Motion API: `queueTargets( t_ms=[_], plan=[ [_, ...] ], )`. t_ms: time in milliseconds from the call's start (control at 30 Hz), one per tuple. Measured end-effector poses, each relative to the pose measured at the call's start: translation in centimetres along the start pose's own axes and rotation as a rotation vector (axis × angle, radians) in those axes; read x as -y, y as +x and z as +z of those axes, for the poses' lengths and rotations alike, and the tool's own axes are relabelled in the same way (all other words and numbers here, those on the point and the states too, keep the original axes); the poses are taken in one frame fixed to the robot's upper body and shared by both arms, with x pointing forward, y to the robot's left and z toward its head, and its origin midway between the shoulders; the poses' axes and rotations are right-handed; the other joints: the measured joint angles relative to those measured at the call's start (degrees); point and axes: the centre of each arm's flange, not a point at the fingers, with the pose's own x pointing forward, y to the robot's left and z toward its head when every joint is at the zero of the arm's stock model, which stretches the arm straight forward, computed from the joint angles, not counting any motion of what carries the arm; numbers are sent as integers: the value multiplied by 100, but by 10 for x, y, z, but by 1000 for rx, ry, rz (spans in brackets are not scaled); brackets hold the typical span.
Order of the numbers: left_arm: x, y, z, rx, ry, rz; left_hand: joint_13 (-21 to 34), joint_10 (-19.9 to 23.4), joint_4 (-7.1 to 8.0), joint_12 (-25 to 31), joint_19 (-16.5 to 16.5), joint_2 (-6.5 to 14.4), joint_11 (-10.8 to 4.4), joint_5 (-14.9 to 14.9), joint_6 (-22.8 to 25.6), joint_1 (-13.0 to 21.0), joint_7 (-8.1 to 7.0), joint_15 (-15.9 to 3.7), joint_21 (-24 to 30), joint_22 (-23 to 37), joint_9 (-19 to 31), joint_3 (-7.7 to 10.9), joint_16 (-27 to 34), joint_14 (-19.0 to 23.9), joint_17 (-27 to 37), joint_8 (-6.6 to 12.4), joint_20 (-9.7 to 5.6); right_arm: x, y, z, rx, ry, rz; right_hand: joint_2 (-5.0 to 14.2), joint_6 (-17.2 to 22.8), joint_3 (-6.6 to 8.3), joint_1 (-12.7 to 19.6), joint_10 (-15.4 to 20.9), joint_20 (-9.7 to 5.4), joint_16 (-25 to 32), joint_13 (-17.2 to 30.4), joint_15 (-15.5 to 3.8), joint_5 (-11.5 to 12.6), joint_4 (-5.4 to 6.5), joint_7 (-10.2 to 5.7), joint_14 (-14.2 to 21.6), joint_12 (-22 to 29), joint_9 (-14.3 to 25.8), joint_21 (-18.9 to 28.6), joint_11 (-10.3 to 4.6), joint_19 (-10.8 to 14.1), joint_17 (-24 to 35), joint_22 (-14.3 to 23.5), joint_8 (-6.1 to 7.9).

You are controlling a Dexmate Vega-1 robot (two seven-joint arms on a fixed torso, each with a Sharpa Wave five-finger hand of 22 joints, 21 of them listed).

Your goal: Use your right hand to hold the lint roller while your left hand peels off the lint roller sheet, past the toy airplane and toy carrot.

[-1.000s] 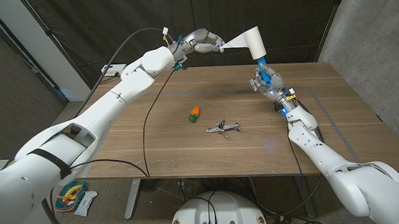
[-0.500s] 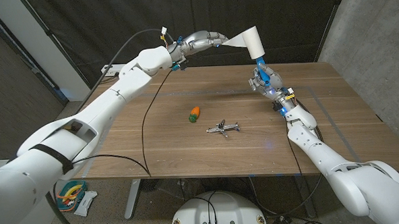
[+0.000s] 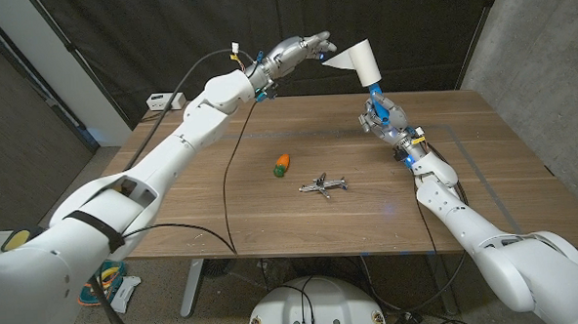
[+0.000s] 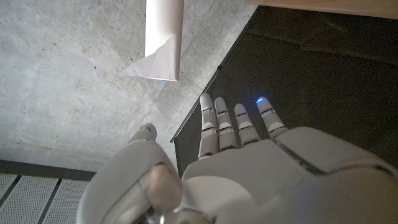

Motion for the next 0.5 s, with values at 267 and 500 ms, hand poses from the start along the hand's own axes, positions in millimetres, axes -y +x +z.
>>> queueTargets(
  t_ms=[267,500],
  plan=[
    [-1,6,7,-63,84,3,26,-40,-523,-28,0,-320,-40,-270,-84,524,-214,51,28,-17,-27,87,-28,-50,-126,-18,0,0,0,0,2,-2,0,9,64,128,-70,2,0,0,0,8,0,125,-61,-7,110,-23,0,-2,0,0,0,17],
    [-1,15,15,-120,184,-51,26,-124,-770,-72,0,-357,-19,-329,-183,842,-300,104,46,-17,-61,156,-72,-103,-196,-45,0,-1,-1,0,5,-7,-4,12,94,128,-70,4,0,0,0,8,0,125,-49,-8,121,-37,0,-4,0,0,0,38]
  ],
)
